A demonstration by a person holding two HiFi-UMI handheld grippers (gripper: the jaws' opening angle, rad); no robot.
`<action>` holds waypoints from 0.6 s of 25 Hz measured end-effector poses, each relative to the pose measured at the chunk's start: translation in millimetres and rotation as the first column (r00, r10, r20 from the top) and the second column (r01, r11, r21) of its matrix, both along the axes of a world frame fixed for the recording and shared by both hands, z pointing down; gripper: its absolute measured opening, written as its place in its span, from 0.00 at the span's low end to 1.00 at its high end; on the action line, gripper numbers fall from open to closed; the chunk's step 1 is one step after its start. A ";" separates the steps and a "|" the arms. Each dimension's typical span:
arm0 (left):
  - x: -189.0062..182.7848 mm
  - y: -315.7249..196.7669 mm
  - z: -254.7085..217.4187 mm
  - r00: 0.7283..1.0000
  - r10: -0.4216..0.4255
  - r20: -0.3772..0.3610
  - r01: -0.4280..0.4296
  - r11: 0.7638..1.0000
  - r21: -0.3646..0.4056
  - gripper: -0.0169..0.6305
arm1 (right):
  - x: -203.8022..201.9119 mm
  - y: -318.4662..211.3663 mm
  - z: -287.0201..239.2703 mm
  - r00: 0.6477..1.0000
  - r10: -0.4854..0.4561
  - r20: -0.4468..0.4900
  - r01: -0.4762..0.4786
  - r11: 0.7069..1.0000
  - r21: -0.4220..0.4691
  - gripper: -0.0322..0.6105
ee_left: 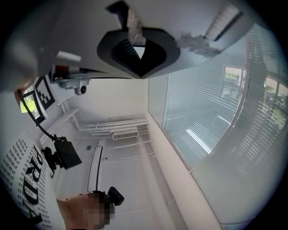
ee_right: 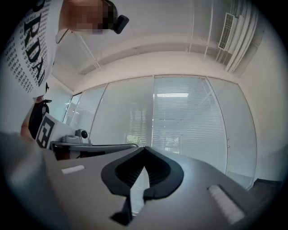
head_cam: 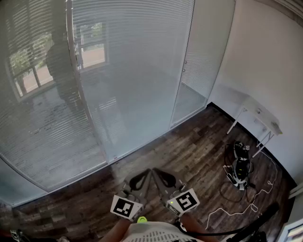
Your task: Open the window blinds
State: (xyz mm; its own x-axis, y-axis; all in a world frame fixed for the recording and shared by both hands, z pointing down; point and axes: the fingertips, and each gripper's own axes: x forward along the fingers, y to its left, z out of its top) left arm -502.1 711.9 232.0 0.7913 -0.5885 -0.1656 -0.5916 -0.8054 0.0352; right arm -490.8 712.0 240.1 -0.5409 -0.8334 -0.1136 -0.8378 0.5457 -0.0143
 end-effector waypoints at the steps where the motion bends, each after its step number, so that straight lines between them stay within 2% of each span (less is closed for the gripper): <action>1: -0.9 -0.7 0.4 1.000 0.001 0.000 -0.001 1.000 0.002 0.01 | -0.8 -0.8 0.5 1.000 0.001 0.003 -0.001 1.000 0.001 0.06; 7: -3.4 -1.3 1.7 1.000 0.005 -0.009 -0.005 1.000 0.014 0.01 | -3.4 -1.8 4.5 1.000 -0.009 0.023 0.009 1.000 0.004 0.06; 15: 2.2 -2.7 2.4 1.000 0.022 -0.013 -0.022 1.000 -0.003 0.01 | 1.7 -3.0 3.5 1.000 -0.002 -0.014 0.002 1.000 0.011 0.06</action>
